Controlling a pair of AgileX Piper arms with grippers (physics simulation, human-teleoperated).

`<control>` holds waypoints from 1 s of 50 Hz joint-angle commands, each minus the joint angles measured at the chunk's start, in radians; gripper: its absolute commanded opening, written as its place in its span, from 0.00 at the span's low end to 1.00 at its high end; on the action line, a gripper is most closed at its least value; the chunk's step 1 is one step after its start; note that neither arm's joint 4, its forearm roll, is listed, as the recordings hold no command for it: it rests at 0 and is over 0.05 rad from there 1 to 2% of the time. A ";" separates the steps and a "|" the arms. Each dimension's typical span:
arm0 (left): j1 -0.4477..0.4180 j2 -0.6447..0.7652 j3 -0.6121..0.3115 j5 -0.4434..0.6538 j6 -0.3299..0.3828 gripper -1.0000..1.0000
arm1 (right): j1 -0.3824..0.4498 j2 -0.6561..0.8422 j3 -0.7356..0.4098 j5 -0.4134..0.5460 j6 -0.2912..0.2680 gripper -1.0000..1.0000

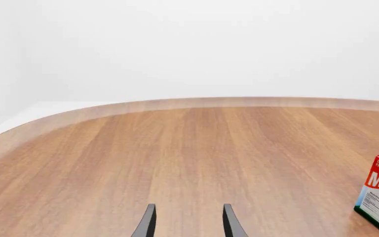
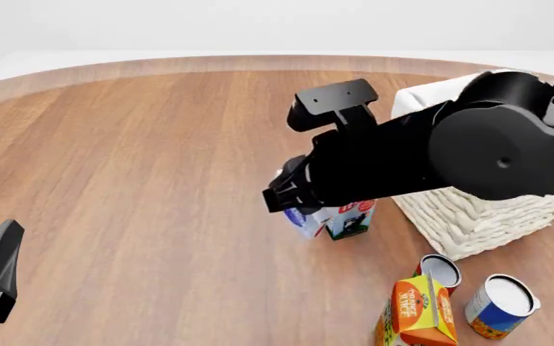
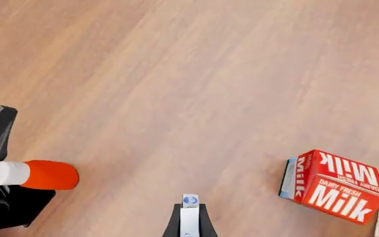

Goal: Pick up the cream cheese box and the butter, and put them in the basket.

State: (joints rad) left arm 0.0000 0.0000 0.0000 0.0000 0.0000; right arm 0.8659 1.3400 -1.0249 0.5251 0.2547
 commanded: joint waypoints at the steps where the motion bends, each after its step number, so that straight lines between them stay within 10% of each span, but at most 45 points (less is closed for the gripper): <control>1: 0.000 0.000 0.000 0.000 0.000 1.00 | -0.057 -0.097 -0.070 0.062 -0.062 0.00; 28: 0.000 0.000 0.000 0.000 0.000 1.00 | -0.277 -0.354 -0.109 0.187 -0.141 0.00; 35: 0.000 0.000 0.000 0.000 0.000 1.00 | -0.483 -0.441 -0.151 0.243 -0.178 0.00; 50: 0.000 0.000 0.000 0.000 0.000 1.00 | -0.649 -0.447 -0.139 0.216 -0.185 0.00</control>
State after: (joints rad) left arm 0.0000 0.0000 0.0000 0.0000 0.0000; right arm 0.3416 0.9152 -1.1623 0.7476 0.0789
